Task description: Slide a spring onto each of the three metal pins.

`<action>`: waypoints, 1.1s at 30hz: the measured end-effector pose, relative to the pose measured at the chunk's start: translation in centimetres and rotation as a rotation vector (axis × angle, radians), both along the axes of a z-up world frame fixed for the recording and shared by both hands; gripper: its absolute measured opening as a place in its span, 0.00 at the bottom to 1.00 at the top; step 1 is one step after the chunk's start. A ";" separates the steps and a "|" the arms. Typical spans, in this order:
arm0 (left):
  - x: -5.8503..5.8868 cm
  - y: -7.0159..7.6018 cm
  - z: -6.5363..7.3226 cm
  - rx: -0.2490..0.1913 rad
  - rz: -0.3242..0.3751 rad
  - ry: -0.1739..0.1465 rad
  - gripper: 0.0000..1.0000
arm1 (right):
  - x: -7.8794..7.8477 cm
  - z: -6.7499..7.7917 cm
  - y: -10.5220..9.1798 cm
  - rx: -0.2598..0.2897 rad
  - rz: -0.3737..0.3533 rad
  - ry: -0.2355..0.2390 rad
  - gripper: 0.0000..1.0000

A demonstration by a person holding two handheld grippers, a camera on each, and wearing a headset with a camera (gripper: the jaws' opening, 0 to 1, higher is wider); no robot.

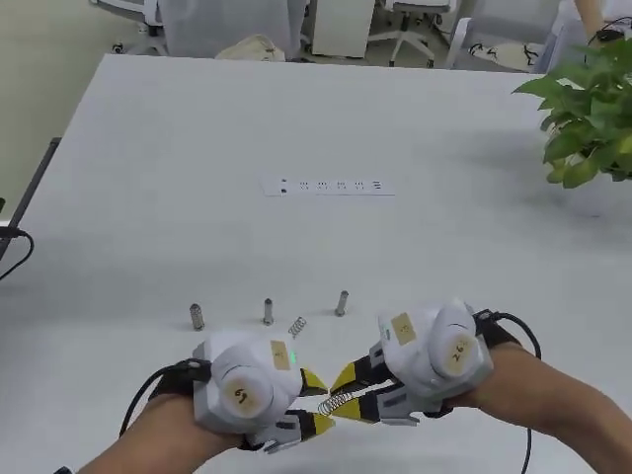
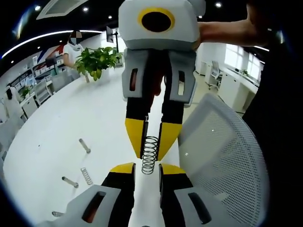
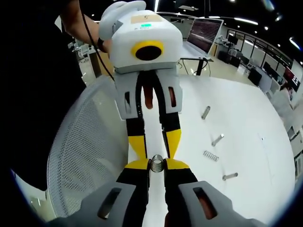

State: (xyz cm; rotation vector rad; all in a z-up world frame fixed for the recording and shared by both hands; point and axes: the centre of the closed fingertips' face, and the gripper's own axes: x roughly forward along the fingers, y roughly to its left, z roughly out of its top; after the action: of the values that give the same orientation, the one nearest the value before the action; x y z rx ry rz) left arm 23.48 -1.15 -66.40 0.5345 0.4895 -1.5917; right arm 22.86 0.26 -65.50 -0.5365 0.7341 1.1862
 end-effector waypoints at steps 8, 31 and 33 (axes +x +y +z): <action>1.6 1.3 0.5 -0.031 0.090 0.034 0.14 | 0.1 -0.1 -0.7 0.003 -0.034 0.000 0.09; 5.1 6.5 0.8 -0.084 0.338 0.091 0.20 | 1.6 -1.5 -3.2 -0.053 -0.070 0.022 0.09; 5.5 7.2 0.9 -0.095 0.366 0.098 0.21 | 1.9 -1.6 -3.3 -0.057 -0.072 0.022 0.09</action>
State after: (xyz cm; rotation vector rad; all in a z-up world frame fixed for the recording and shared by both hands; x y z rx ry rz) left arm 28.96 6.07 -65.49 0.2759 0.5481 -1.2862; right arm 24.78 -3.01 -67.12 -0.5407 0.8016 1.1085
